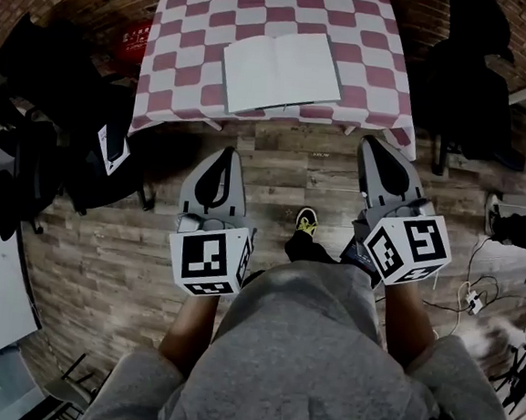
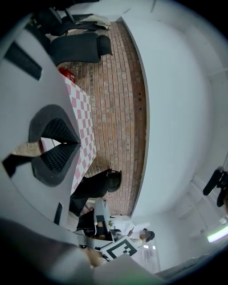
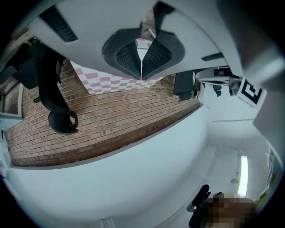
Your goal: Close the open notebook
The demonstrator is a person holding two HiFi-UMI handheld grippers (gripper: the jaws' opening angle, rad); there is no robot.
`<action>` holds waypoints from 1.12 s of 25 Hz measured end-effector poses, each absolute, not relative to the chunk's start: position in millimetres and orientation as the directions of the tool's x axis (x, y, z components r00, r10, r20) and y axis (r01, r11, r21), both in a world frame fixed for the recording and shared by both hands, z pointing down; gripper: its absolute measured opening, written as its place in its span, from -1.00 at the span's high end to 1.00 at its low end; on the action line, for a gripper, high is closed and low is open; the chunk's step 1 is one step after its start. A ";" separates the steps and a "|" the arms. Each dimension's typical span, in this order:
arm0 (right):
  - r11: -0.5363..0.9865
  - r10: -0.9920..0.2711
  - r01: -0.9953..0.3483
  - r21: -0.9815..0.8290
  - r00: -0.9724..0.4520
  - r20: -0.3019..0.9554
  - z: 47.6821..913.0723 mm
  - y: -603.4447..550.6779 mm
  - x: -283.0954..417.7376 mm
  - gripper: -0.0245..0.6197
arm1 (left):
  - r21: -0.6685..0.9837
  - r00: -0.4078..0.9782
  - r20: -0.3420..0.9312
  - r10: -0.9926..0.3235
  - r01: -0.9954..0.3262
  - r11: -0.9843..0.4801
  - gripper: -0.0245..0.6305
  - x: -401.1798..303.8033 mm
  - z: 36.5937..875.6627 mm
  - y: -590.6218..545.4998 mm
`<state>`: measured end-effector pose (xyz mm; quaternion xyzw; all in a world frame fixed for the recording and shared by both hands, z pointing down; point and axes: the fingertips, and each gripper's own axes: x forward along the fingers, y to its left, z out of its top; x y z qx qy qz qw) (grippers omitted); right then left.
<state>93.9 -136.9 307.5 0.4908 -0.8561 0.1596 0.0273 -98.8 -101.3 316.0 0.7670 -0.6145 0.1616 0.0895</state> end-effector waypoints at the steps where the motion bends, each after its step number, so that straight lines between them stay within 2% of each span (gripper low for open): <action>1: 0.473 -0.828 -0.846 -0.248 -0.522 0.203 308.1 -141.2 94.5 0.84 | -0.064 0.187 0.358 -0.915 -0.973 -0.224 0.90 -97.8 315.7 -104.6; 18: 0.514 -0.808 -0.815 -0.269 -0.565 0.168 304.4 -167.3 97.4 0.84 | -0.108 0.141 0.345 -0.928 -0.976 -0.189 0.90 -90.8 307.5 -123.0; 28: 0.518 -0.796 -0.810 -0.277 -0.574 0.192 315.8 -171.1 83.1 0.84 | -0.086 0.119 0.348 -0.930 -0.984 -0.158 0.90 -109.4 322.9 -132.9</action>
